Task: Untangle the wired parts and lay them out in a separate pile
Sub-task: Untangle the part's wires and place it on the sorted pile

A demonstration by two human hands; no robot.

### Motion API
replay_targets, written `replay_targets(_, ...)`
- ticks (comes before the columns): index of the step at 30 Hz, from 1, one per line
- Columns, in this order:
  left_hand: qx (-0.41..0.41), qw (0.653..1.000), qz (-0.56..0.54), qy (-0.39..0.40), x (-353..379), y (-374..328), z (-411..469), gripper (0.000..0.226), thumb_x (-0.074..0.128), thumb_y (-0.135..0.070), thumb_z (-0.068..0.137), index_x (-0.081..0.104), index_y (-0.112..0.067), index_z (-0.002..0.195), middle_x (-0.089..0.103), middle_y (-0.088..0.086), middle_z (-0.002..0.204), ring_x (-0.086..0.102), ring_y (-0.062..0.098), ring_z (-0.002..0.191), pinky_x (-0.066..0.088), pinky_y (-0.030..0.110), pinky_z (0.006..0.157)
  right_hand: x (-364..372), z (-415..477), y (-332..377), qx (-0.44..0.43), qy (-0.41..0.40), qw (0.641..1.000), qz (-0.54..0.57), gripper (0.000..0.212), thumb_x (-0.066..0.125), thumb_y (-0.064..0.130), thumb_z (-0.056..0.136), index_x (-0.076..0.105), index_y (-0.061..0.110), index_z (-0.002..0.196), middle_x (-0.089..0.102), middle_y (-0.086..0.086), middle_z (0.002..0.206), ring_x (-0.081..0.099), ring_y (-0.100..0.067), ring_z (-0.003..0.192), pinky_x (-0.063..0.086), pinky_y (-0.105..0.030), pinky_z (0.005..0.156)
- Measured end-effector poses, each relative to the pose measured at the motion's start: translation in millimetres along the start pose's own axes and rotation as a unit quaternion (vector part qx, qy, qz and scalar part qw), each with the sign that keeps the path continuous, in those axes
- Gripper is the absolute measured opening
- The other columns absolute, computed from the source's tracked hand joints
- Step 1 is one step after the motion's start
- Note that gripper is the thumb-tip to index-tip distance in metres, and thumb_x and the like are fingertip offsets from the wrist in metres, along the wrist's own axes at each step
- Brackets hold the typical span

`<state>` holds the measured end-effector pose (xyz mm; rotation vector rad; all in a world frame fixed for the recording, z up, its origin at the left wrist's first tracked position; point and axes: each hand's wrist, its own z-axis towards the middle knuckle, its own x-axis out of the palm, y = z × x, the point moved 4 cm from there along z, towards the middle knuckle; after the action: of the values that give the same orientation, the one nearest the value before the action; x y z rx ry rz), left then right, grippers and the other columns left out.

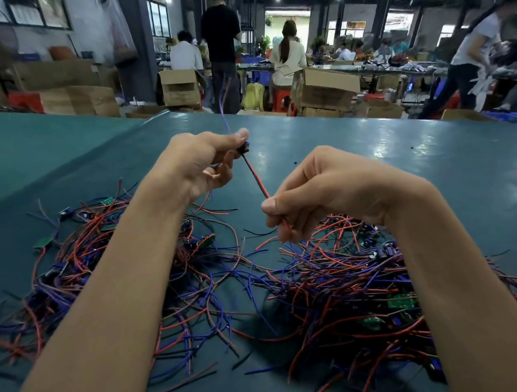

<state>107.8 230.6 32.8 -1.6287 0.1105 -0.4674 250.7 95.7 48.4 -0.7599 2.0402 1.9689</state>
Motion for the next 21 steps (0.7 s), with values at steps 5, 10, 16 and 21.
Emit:
replay_targets(5, 0.003, 1.0, 0.008, 0.0, 6, 2, 2, 0.029, 0.09, -0.021, 0.07, 0.072, -0.005, 0.086, 0.071, 0.003, 0.069, 0.057, 0.007, 0.054, 0.046, 0.019, 0.049, 0, -11, 9, 0.019, 0.019, 0.998, -0.051, 0.028, 0.076, 0.028, 0.088, 0.078, 0.0, 0.081, 0.076, -0.017, 0.076, 0.072, -0.021, 0.064, 0.057, -0.026, 0.058)
replay_targets(10, -0.055, 0.993, 0.039, 0.096, 11, 2, -6, 0.028, 0.085, -0.021, 0.068, 0.073, -0.007, 0.089, 0.072, 0.002, 0.074, 0.062, 0.006, 0.06, 0.05, 0.016, 0.052, -24, -25, 0, 0.138, -0.082, 0.979, -0.129, 0.044, 0.076, 0.045, 0.084, 0.076, 0.001, 0.083, 0.077, -0.014, 0.075, 0.074, -0.023, 0.063, 0.063, -0.031, 0.06)
replay_targets(16, -0.065, 0.976, 0.055, 0.202, 34, -3, -21, 0.018, 0.079, -0.019, 0.074, 0.075, -0.007, 0.088, 0.074, 0.011, 0.089, 0.07, 0.011, 0.071, 0.053, 0.017, 0.055, -39, -18, 7, 0.002, -0.237, 0.971, -0.04, 0.03, 0.079, 0.035, 0.085, 0.077, 0.006, 0.092, 0.078, -0.008, 0.081, 0.077, -0.021, 0.076, 0.064, -0.04, 0.077)
replay_targets(21, -0.025, 0.97, 0.09, 0.224, 37, -6, -28, 0.015, 0.079, -0.02, 0.076, 0.077, -0.011, 0.088, 0.075, 0.013, 0.09, 0.076, 0.019, 0.084, 0.056, 0.021, 0.057, -34, -16, 1, 0.01, -0.193, 0.98, 0.039, 0.017, 0.078, 0.013, 0.084, 0.076, -0.002, 0.09, 0.076, -0.021, 0.084, 0.074, -0.024, 0.067, 0.064, -0.042, 0.074)
